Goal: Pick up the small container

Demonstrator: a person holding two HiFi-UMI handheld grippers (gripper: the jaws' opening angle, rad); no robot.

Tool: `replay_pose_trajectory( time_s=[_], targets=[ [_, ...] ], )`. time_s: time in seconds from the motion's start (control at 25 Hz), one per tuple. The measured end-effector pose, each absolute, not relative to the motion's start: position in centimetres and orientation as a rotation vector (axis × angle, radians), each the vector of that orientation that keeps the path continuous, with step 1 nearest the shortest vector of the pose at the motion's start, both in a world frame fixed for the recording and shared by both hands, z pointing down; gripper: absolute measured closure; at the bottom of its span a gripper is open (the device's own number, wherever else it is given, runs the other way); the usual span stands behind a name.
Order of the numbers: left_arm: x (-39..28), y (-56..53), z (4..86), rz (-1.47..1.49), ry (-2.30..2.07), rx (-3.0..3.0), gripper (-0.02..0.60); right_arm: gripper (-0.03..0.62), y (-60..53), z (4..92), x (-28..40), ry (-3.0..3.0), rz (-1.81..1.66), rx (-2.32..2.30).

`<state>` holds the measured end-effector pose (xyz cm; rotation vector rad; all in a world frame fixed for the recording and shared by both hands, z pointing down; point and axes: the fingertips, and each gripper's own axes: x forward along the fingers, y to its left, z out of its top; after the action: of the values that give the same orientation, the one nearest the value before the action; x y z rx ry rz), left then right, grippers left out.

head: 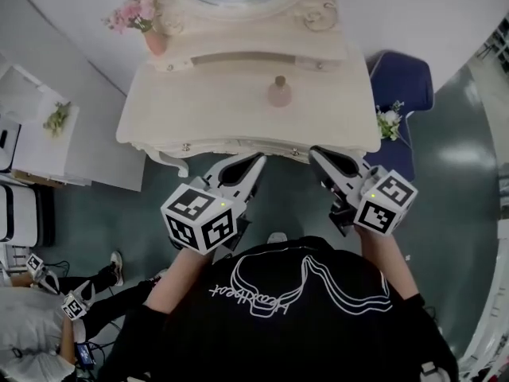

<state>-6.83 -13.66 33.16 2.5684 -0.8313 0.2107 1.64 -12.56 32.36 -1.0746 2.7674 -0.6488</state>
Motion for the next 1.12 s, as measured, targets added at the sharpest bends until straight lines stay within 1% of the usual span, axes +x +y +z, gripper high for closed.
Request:
replay_pose_trajectory(
  time_s=[0.24,0.36,0.48,0.72,0.88,1.04,1.12],
  targets=[
    [-6.6,-16.5,35.2,0.241,-0.838,2.538,0.58,0.579,-15.3,34.2,2.2,2.787,-0.667,-1.08],
    [-6.3,-18.2,35.3,0.243,-0.851,2.532,0.579,0.562,-17.3,34.3,2.7,2.788,-0.664,-1.077],
    [-6.1,-20.4,35.5,0.243,-0.875,2.518,0.58,0.56,-19.9,34.4,3.3,2.782,-0.677,-1.07],
    [-5.3,-25.1,36.9,0.256,-0.919,2.453,0.58,0.521,-25.8,35.8,4.6,2.787,-0.746,-1.055],
    [-5.0,-27.5,38.4,0.273,-0.935,2.41,0.58,0.455,-29.0,37.8,4.6,2.818,-0.791,-1.037],
    [-5.1,-29.9,40.3,0.294,-0.962,2.37,0.58,0.45,-31.9,39.9,4.5,2.875,-0.773,-1.029],
    [-5.4,-31.0,41.1,0.298,-0.981,2.34,0.578,0.425,-33.0,41.1,4.3,2.923,-0.753,-1.026]
  ],
)
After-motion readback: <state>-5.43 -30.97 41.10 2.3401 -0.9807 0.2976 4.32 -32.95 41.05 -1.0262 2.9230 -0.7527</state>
